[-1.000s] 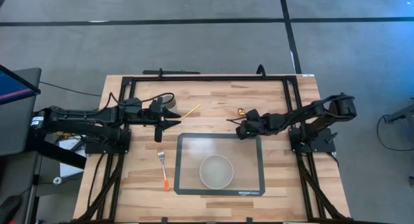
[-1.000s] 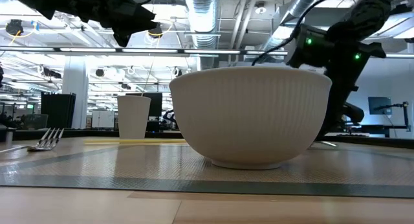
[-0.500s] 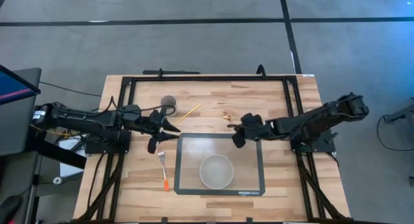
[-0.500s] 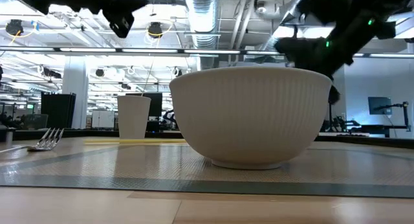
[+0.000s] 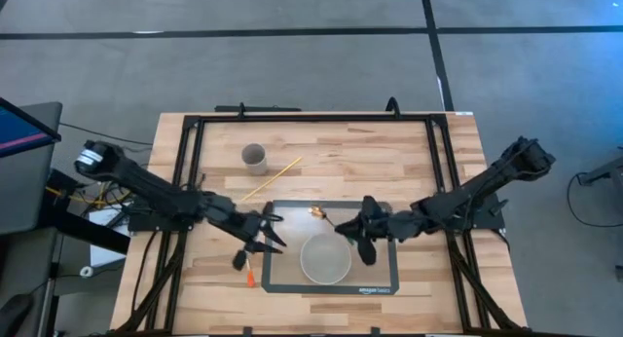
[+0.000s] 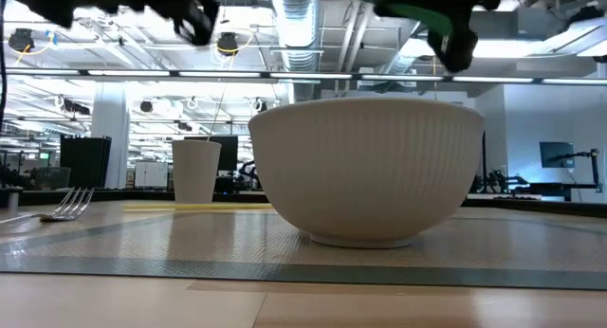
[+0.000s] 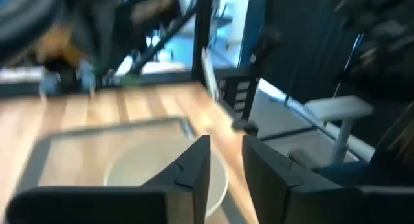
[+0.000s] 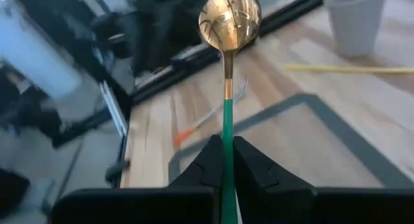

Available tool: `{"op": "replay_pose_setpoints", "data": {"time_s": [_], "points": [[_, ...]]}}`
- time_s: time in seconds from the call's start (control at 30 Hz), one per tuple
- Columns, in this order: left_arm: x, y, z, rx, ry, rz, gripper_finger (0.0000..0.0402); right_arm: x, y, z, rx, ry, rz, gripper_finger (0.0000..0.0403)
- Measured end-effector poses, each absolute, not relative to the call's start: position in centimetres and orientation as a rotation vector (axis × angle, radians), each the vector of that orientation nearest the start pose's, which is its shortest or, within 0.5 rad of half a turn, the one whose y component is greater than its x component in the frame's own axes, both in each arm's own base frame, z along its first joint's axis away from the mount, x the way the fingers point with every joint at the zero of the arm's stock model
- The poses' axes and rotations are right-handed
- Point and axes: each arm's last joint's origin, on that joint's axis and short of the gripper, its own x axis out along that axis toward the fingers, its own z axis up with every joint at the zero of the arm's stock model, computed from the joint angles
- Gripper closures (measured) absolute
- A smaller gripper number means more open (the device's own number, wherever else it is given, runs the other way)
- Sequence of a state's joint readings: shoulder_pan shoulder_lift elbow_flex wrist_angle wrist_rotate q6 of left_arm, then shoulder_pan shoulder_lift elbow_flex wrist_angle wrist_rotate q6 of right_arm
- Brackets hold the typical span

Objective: Pick & Place Utensil
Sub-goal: Put the green spoon into the gray bowl

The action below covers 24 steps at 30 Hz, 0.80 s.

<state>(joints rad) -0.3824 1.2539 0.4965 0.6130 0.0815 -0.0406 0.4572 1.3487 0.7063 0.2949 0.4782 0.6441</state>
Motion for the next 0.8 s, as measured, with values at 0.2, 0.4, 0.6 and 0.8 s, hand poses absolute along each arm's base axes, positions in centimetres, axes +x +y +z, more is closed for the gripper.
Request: {"op": "replay_pose_setpoints", "data": {"time_s": [0.2,0.4,0.6,0.8], "points": [[26.3,-10.8,17.9,-0.054,0.263,-0.447,0.0378,27.3,13.8,24.6,0.349,0.501,-0.159,0.0394],[29.3,-12.0,15.5,-0.042,0.347,-0.442,0.0395,28.5,15.0,25.7,0.273,0.720,-0.312,0.0393],[30.3,-12.4,15.0,-0.057,0.359,-0.430,0.0396,28.6,15.8,25.5,0.279,0.963,-0.435,0.0393],[30.2,-12.4,15.1,-0.089,0.364,-0.424,0.0397,29.5,18.5,25.7,0.242,1.033,-0.347,0.0393]]}}
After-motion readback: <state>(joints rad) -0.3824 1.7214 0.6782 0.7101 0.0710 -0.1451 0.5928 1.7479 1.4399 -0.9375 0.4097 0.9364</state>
